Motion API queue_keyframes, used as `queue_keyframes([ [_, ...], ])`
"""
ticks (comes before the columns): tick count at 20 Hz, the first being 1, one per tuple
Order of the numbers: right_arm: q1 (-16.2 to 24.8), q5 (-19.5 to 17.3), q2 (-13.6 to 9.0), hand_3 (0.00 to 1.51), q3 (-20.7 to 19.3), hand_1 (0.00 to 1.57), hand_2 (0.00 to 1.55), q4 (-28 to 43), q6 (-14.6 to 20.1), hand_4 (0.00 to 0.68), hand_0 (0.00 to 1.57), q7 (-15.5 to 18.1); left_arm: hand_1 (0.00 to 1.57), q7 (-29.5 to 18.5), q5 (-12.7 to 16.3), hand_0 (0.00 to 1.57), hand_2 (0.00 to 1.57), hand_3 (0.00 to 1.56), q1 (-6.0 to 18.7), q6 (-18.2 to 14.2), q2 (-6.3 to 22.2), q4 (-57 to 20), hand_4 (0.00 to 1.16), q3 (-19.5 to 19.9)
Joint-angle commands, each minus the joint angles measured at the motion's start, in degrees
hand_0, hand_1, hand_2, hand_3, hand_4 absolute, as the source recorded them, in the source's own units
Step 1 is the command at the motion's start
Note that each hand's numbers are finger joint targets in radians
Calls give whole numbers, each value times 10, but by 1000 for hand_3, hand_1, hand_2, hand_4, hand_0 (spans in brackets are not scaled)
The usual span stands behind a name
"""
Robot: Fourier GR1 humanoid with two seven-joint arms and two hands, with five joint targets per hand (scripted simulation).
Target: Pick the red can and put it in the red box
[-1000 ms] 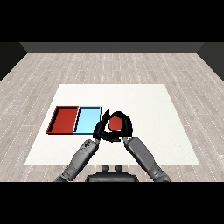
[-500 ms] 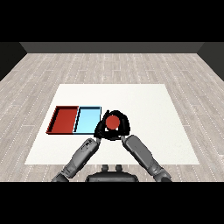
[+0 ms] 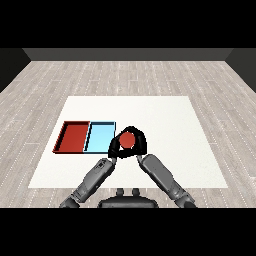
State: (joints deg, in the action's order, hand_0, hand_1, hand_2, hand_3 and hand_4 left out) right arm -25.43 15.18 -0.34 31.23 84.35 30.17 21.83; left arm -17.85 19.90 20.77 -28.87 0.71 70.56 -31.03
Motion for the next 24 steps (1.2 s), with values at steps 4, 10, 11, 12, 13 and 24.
queue_keyframes([
  [4, 13, -16, 3, 1392, -4, 1485, 1445, 25, -6, 644, 1485, -26, 1571, 7, 4, 1571, 1553, 1473, 20, -47, -7, 10, 1127, -1],
  [10, 33, 9, 3, 1342, 9, 1444, 1389, 19, -13, 406, 1444, -10, 1571, -33, -14, 1571, 1571, 1497, -14, -47, -7, 68, 1141, 8],
  [11, 28, 9, 3, 1155, 10, 1245, 1247, 12, -1, 0, 1245, -3, 1571, -80, -6, 1571, 1571, 1502, -15, -30, -7, 24, 1145, 11],
  [12, 2, -9, -12, 532, -9, 923, 935, 13, -6, 0, 923, -69, 1571, -87, 15, 1571, 1571, 1513, 3, -35, -7, 15, 1147, 9],
  [13, 5, -27, 2, 0, 4, 0, 0, 9, 4, 0, 0, -70, 1571, -92, 19, 1571, 1571, 1513, 5, -35, -7, 11, 1147, 8],
  [24, 19, -45, 3, 0, 13, 0, 0, -4, 14, 0, 0, -82, 1571, -73, -2, 1571, 1571, 1496, 12, -66, -5, 12, 1135, 15],
])
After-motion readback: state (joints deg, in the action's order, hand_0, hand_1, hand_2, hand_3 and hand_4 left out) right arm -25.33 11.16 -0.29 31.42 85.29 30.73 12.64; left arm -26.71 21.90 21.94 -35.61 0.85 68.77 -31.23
